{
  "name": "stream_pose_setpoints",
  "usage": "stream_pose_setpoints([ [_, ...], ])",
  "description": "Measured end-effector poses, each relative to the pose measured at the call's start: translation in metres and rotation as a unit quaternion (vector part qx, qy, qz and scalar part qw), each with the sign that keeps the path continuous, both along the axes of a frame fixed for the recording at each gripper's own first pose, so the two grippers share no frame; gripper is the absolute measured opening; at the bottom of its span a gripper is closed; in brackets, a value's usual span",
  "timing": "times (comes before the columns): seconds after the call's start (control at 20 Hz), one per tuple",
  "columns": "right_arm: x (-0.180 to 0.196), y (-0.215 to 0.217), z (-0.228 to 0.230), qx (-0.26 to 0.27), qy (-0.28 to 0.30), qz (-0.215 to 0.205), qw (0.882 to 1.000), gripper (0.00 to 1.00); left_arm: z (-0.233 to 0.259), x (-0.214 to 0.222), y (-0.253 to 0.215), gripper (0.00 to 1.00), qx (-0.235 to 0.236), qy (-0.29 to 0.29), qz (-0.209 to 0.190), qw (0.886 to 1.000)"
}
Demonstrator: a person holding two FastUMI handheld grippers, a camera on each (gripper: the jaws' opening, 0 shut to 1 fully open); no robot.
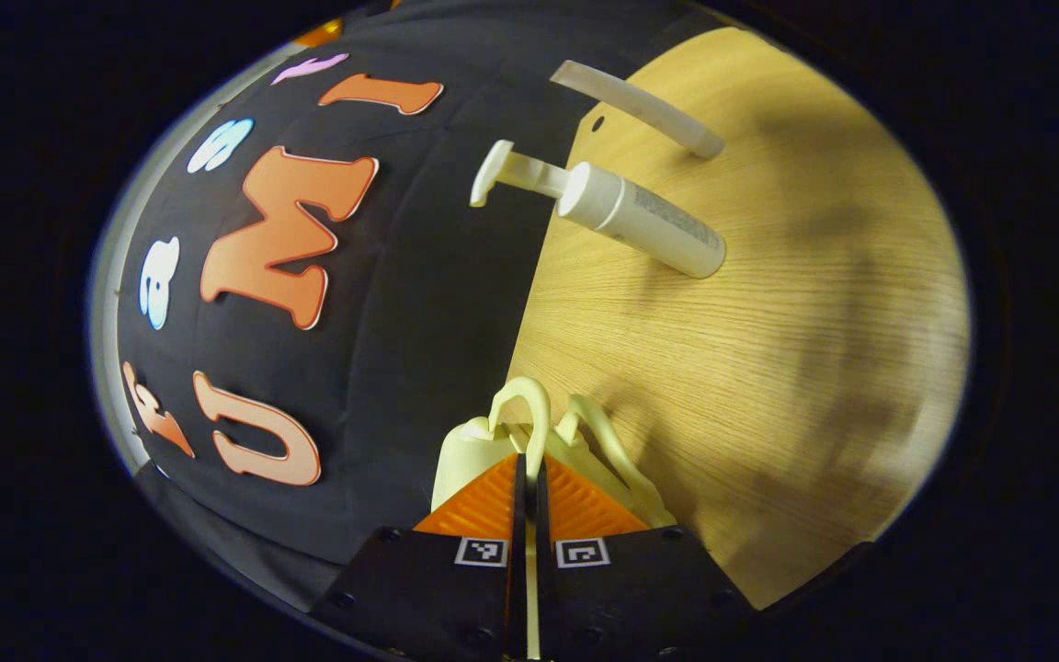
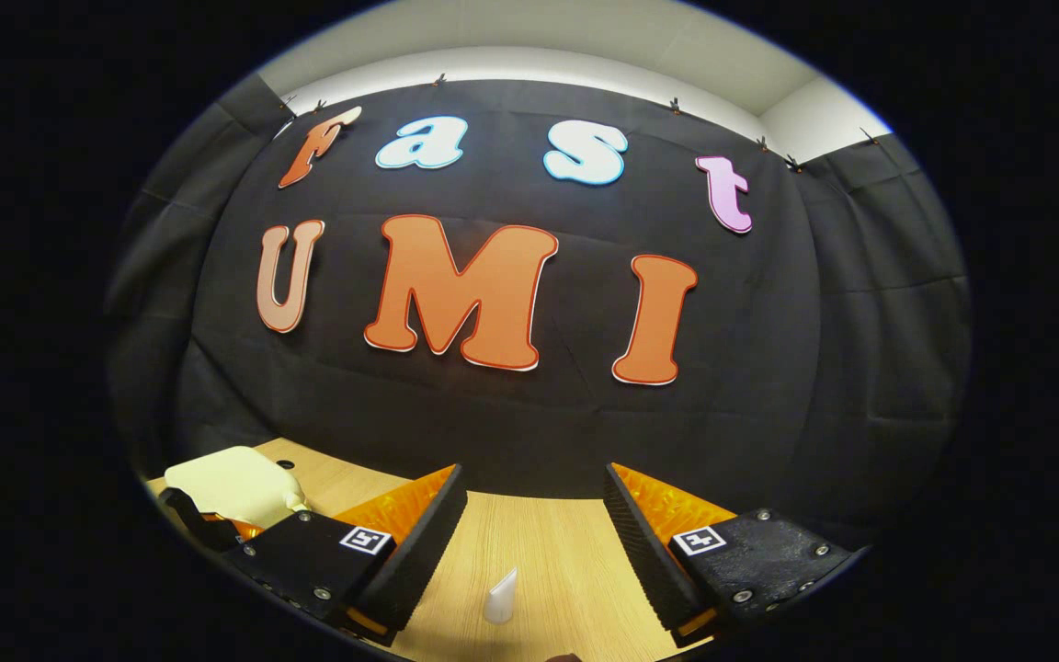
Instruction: First open the suitcase, pack the skin care products into it, and then close the suitcase.
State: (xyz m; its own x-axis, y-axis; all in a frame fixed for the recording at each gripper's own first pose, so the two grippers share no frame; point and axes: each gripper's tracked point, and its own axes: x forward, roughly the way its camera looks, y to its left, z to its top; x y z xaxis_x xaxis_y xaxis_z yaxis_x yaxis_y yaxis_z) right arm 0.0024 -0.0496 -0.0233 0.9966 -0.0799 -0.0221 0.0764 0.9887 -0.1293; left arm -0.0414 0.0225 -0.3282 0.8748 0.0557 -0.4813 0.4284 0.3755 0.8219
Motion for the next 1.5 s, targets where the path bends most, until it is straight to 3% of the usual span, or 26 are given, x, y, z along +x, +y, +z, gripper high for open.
stream_pose_setpoints([
  [0.35, 0.007, 0.009, -0.001, 0.003, 0.003, 0.003, 1.0, 0.96, 0.06, 0.018, 0.027, 0.05, -0.078, -0.045, 0.045, 0.995],
  [0.6, 0.013, 0.019, -0.006, 0.006, 0.014, 0.006, 1.0, 0.96, 0.096, 0.025, 0.055, 0.05, -0.171, -0.058, 0.087, 0.98],
  [1.0, 0.022, 0.045, -0.008, -0.004, 0.022, 0.019, 1.0, 0.95, 0.157, 0.038, 0.139, 0.05, -0.323, -0.106, 0.198, 0.919],
  [1.4, 0.025, 0.066, -0.009, -0.011, 0.028, 0.021, 0.999, 0.96, 0.181, 0.04, 0.258, 0.05, -0.401, -0.151, 0.286, 0.857],
  [1.5, 0.025, 0.071, -0.009, -0.013, 0.029, 0.018, 0.999, 0.95, 0.177, 0.04, 0.283, 0.05, -0.403, -0.155, 0.296, 0.852],
])
